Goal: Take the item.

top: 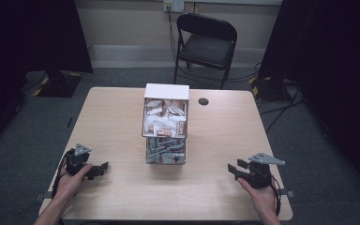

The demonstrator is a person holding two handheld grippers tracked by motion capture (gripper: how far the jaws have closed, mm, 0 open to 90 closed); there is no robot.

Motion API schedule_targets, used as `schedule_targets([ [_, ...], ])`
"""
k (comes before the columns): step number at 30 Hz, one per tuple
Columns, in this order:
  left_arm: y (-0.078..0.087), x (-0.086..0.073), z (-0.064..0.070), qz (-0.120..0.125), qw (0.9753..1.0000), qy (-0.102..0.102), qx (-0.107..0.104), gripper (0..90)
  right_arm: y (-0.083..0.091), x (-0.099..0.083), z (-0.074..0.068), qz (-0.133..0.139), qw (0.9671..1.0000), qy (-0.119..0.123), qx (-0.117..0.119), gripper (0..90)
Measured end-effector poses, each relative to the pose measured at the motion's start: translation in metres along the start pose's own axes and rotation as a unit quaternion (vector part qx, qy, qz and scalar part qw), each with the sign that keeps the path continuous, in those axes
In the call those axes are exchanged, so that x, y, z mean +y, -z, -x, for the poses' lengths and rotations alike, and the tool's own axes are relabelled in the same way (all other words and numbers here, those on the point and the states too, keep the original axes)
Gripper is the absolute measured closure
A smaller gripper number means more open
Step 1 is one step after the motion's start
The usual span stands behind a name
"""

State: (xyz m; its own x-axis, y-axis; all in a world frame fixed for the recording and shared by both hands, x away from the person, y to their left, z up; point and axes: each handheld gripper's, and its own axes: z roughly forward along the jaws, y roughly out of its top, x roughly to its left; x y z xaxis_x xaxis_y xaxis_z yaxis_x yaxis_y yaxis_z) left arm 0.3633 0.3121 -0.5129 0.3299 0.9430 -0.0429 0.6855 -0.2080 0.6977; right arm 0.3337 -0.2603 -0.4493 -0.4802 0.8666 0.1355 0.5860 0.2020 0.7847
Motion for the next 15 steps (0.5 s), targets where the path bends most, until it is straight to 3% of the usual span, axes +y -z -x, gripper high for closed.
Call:
schedule_targets([
  [7, 0.0, 0.0, 0.0, 0.0, 1.0, 0.0, 0.0, 0.0, 0.001, 0.006, -0.013, 0.003, 0.9991, 0.016, 0.038, 55.6],
  [15, 0.0, 0.0, 0.0, 0.0, 1.0, 0.0, 0.0, 0.0, 0.0, 0.018, -0.036, 0.009, 0.9959, 0.039, 0.08, 59.5],
])
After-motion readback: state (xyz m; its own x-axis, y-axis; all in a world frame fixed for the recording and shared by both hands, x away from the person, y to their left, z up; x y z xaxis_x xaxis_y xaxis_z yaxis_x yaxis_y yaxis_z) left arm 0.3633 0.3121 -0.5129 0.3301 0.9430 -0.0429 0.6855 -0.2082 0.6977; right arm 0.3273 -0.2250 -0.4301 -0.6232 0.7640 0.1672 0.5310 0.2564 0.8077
